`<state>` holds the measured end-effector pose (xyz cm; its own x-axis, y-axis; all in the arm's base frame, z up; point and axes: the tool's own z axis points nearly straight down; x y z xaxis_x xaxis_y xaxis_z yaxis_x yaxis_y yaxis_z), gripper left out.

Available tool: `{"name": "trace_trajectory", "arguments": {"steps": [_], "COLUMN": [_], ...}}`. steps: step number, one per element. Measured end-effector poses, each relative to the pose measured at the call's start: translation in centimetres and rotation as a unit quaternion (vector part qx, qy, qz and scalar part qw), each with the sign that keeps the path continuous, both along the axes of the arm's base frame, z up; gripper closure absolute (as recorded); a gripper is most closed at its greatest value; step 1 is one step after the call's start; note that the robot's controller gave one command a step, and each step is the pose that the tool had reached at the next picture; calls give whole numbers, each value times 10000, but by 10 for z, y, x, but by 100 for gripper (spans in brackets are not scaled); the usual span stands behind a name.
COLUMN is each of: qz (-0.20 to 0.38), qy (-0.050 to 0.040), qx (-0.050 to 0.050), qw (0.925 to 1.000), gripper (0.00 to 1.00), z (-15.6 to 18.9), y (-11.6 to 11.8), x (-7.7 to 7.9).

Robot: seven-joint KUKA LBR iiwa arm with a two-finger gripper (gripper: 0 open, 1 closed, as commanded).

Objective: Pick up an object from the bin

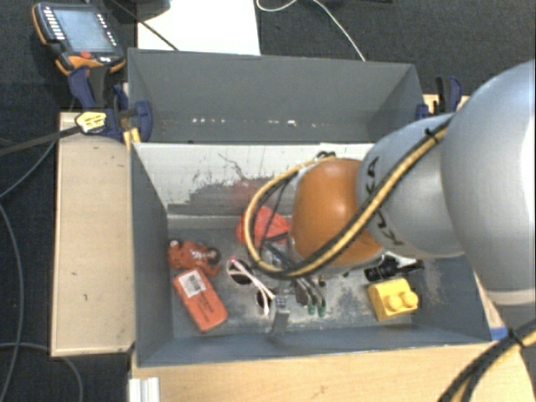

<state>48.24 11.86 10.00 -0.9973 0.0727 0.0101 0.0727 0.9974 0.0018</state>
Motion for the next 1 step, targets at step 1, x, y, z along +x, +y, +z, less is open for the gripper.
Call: {"name": "trace_trajectory", "arguments": {"steps": [1], "qz": [-336], "qy": [-98], "qx": [5], "qw": [9994], "gripper": [0], "z": [-30], "y": [30], "x": [32]}}
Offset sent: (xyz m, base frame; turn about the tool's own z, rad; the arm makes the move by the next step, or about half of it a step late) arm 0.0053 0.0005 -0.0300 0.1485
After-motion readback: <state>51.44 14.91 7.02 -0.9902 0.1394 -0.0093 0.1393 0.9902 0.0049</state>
